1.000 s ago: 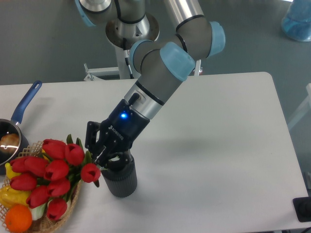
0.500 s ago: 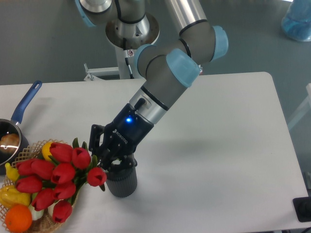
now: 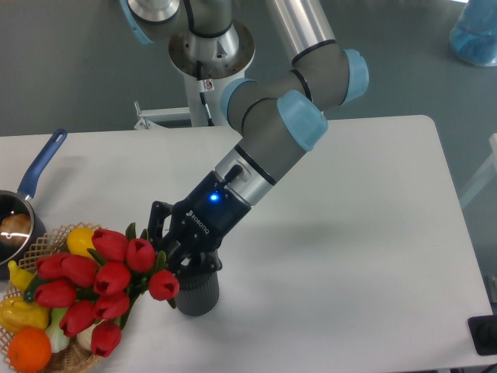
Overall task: Insert the flowers into the vase
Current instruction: 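Lift and tilt the tulips upright above the vase opening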
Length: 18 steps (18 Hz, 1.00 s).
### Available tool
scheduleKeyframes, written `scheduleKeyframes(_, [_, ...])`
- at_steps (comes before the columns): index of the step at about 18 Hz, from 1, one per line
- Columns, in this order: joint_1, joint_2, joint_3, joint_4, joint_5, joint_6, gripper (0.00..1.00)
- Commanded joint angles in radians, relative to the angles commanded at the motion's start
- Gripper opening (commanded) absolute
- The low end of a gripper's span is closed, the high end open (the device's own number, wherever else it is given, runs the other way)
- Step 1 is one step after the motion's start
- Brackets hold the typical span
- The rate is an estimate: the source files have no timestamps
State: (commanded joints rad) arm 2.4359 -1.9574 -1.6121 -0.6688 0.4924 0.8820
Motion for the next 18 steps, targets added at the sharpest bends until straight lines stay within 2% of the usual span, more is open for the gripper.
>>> scheduleKeyframes(4, [0.014, 0.005, -0.040, 0.000, -0.040, 0.006, 0.22])
scheduleKeyframes(7, [0.024, 0.006, -0.042, 0.002, -0.043, 0.020, 0.22])
scheduleKeyframes(11, [0.043, 0.005, -0.043, 0.002, -0.129, 0.118, 0.24])
scheduleKeyframes(18, [0.051, -0.006, -0.055, 0.000, -0.132, 0.178, 0.24])
